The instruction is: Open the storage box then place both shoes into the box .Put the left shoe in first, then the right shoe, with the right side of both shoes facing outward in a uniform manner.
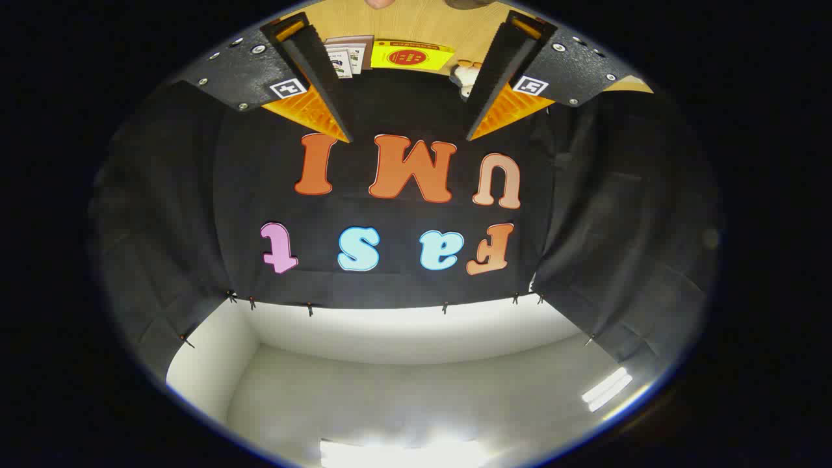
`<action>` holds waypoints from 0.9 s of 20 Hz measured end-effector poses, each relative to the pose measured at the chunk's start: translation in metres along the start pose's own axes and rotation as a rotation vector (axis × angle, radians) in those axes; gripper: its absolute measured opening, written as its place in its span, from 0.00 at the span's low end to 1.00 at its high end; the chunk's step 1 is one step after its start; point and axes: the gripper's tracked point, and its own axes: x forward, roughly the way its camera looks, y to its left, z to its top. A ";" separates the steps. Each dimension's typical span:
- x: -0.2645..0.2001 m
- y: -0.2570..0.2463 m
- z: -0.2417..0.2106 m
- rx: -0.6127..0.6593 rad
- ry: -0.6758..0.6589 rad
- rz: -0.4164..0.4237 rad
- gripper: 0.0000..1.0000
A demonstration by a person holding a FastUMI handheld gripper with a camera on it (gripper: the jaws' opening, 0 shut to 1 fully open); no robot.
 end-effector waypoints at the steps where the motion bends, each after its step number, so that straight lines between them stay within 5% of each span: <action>1: 0.001 -0.001 0.003 -0.001 -0.008 -0.006 0.99; 18: -0.003 0.039 -0.012 0.046 0.032 0.062 0.99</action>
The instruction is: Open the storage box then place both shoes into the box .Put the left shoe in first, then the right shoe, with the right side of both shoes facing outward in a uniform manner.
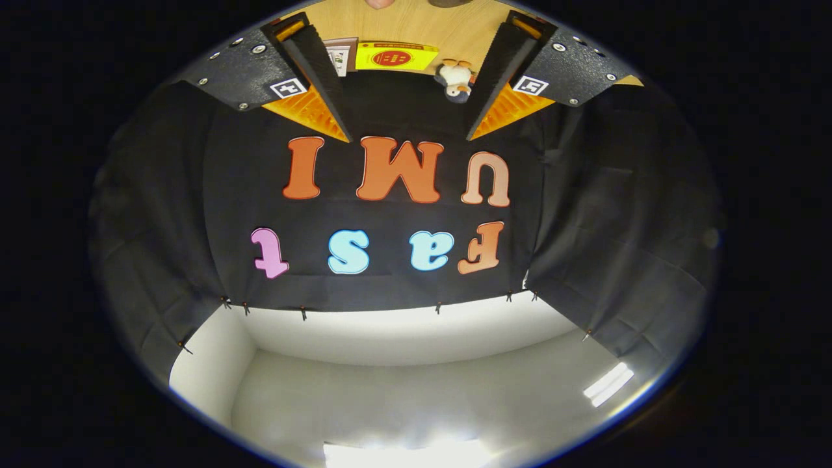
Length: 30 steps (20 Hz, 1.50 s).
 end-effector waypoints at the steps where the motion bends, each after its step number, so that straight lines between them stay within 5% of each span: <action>1: -0.001 0.007 -0.007 0.011 0.018 0.016 0.99; 8: -0.002 0.061 -0.082 0.087 0.226 0.148 0.99; 13: -0.006 0.119 -0.147 0.313 0.466 0.293 0.98; 20: -0.016 0.186 -0.229 0.462 0.760 0.441 0.94; 30: -0.061 0.249 -0.345 0.648 1.154 0.520 0.94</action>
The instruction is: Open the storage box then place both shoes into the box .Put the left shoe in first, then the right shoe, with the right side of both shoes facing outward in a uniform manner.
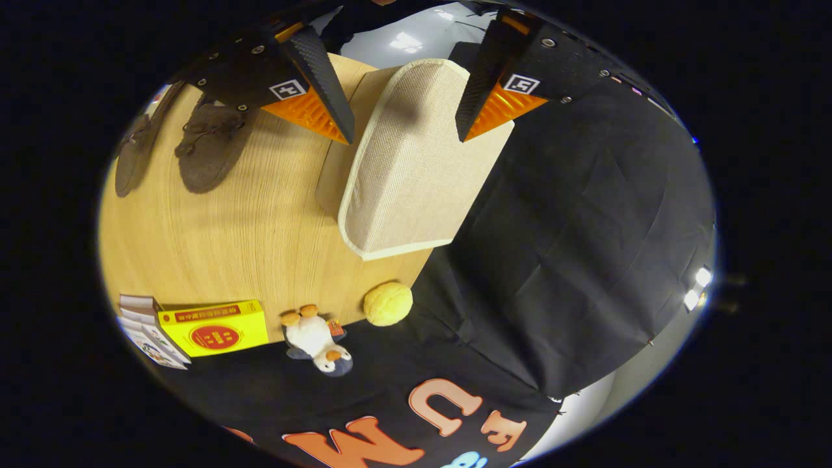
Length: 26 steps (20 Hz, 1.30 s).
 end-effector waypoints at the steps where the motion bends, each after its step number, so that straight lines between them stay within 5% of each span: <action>1: 0.007 -0.001 -0.006 0.022 0.021 0.012 0.94; 10: 0.043 0.006 -0.034 0.162 0.135 0.112 0.92; 15: 0.015 0.027 -0.025 0.142 0.107 0.138 0.86; 21: -0.024 0.085 0.020 0.058 -0.003 0.230 0.68; 26: -0.026 0.139 0.044 -0.011 -0.054 0.264 0.40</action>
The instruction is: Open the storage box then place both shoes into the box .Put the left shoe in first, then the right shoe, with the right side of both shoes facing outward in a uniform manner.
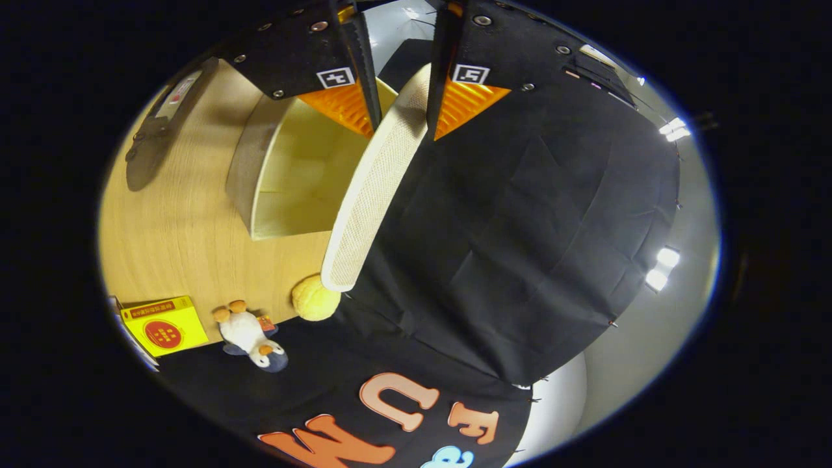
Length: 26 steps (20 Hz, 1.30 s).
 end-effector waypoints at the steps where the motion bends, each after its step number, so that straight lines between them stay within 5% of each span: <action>1: 0.005 0.014 0.003 -0.019 -0.002 0.011 0.38; 5: 0.033 0.058 0.017 -0.046 -0.028 0.052 0.21; 12: 0.119 0.121 0.015 -0.081 -0.009 0.083 0.21; 19: 0.214 0.141 -0.025 -0.078 0.114 -0.012 0.21; 20: 0.217 0.137 -0.031 -0.073 0.136 -0.040 0.22; 24: 0.215 0.125 -0.043 -0.139 0.156 -0.089 0.63; 26: 0.192 0.105 -0.043 -0.184 0.143 -0.136 0.69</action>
